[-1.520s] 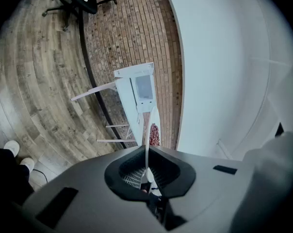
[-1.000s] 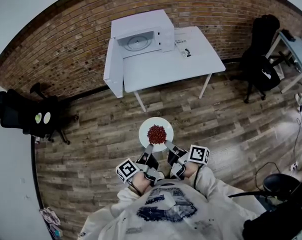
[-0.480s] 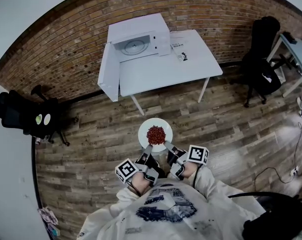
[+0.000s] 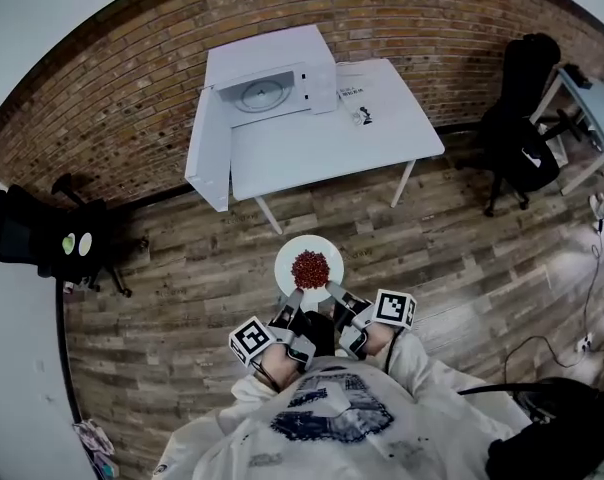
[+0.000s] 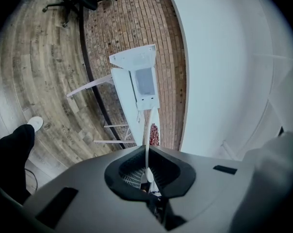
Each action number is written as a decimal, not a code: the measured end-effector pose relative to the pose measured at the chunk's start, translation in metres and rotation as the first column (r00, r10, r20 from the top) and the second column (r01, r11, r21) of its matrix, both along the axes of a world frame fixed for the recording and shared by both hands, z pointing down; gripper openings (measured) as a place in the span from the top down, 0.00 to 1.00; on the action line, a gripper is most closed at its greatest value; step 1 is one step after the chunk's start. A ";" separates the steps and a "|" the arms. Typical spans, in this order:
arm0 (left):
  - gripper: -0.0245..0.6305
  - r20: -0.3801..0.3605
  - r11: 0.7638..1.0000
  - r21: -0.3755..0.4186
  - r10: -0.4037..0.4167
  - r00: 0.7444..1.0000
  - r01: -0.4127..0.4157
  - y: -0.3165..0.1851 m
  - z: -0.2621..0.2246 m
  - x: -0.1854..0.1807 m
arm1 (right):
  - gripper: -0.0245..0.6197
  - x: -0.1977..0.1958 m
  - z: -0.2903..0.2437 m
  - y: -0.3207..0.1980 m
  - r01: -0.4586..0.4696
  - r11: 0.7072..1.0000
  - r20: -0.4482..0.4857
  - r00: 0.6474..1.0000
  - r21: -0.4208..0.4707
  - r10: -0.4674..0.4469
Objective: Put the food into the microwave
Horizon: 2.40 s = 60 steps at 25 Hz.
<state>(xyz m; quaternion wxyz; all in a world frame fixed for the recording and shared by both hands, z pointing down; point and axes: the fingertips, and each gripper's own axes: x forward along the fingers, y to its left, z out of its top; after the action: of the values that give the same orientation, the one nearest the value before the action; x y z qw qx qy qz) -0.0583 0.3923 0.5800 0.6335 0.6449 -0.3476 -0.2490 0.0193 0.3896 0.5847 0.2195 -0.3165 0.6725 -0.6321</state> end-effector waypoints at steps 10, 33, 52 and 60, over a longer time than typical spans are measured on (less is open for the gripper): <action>0.93 -0.003 1.000 -0.020 0.012 1.000 -0.012 -0.082 0.003 -0.016 | 0.92 -0.016 0.002 -0.081 -0.010 1.000 -0.006 1.000 -0.017 0.009; 0.93 -0.024 0.996 -0.013 0.090 0.996 -0.090 -0.257 -0.004 -0.070 | 0.92 -0.071 -0.010 -0.251 -0.087 0.996 -0.047 0.995 -0.016 0.086; 0.93 -0.029 0.997 -0.037 0.069 0.997 -0.071 -0.342 0.002 -0.056 | 0.92 -0.057 -0.003 -0.337 -0.067 0.997 -0.050 0.997 -0.045 0.065; 0.93 0.000 0.998 -0.059 0.032 0.999 -0.032 -0.400 0.006 -0.043 | 0.92 -0.040 0.001 -0.400 -0.018 0.999 -0.075 0.997 -0.048 0.015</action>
<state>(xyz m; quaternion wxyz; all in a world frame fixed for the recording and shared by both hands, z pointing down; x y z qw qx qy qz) -0.1013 -0.0076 0.5865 0.6560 0.6314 -0.3449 -0.2282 -0.0211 -0.0108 0.5856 0.1915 -0.3507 0.6619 -0.6342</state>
